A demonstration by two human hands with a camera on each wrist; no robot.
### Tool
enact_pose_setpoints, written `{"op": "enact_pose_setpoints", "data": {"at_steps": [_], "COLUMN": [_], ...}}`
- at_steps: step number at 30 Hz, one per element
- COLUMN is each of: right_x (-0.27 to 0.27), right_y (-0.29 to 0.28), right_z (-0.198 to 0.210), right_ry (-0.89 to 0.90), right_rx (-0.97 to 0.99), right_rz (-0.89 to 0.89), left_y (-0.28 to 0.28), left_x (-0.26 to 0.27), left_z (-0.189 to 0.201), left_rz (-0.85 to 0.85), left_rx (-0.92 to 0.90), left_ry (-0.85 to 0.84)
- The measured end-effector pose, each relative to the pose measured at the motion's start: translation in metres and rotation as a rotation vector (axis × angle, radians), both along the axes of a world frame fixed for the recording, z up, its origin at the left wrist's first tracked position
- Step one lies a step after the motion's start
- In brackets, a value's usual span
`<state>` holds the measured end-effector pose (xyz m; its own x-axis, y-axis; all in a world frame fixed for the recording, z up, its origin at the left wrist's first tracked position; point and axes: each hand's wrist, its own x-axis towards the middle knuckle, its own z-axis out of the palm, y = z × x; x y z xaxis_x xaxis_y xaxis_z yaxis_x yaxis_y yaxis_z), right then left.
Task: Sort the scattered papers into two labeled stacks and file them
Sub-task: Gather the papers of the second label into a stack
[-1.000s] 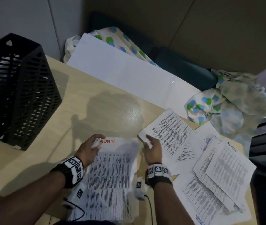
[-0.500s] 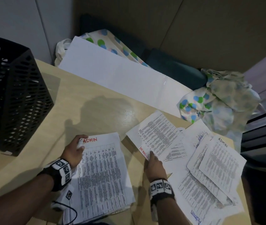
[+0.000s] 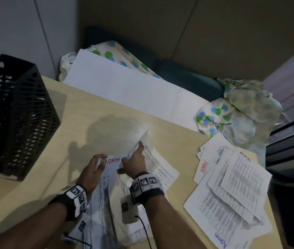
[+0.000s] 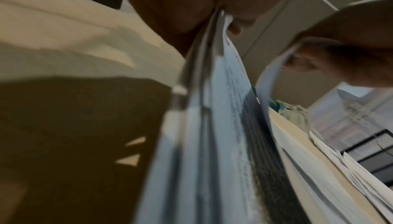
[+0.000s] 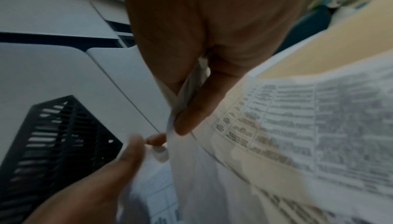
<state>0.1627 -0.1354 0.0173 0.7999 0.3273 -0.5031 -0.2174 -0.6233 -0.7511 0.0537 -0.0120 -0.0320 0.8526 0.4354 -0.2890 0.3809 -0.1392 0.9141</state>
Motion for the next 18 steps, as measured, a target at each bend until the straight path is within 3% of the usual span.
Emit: {"op": "enact_pose_setpoints", "data": {"at_steps": [4,8,10,12,14,16,18], "right_x": [0.006,0.016,0.032,0.051,0.059,0.056,0.050], "right_y": [0.013,0.004,-0.016,-0.047,-0.076,-0.096,-0.109], "right_z": [-0.015,-0.014,-0.012,-0.016,-0.023,-0.031,-0.039], "right_ry": [-0.067,0.018,-0.231,-0.466,-0.402,-0.252,-0.234], "right_rx": [-0.050,0.117,-0.018,-0.221,-0.256,-0.240,-0.260], "right_rz": [-0.108,0.054,0.037,-0.131,-0.180,-0.078,0.003], "left_y": [0.001,0.006,0.011,0.018,0.021,0.020,0.014], "left_x": [-0.002,0.001,0.001,0.001,0.001,0.004,0.008], "left_z": [0.006,0.002,0.001,-0.003,-0.009,-0.011,-0.012], "left_rz": [-0.140,-0.039,0.008,0.022,0.024,0.042,0.090], "left_rx": [0.061,0.136,0.048,-0.047,-0.077,-0.109,-0.156], "left_ry": [0.023,0.026,0.031,0.031,0.031,0.000,-0.041]}}
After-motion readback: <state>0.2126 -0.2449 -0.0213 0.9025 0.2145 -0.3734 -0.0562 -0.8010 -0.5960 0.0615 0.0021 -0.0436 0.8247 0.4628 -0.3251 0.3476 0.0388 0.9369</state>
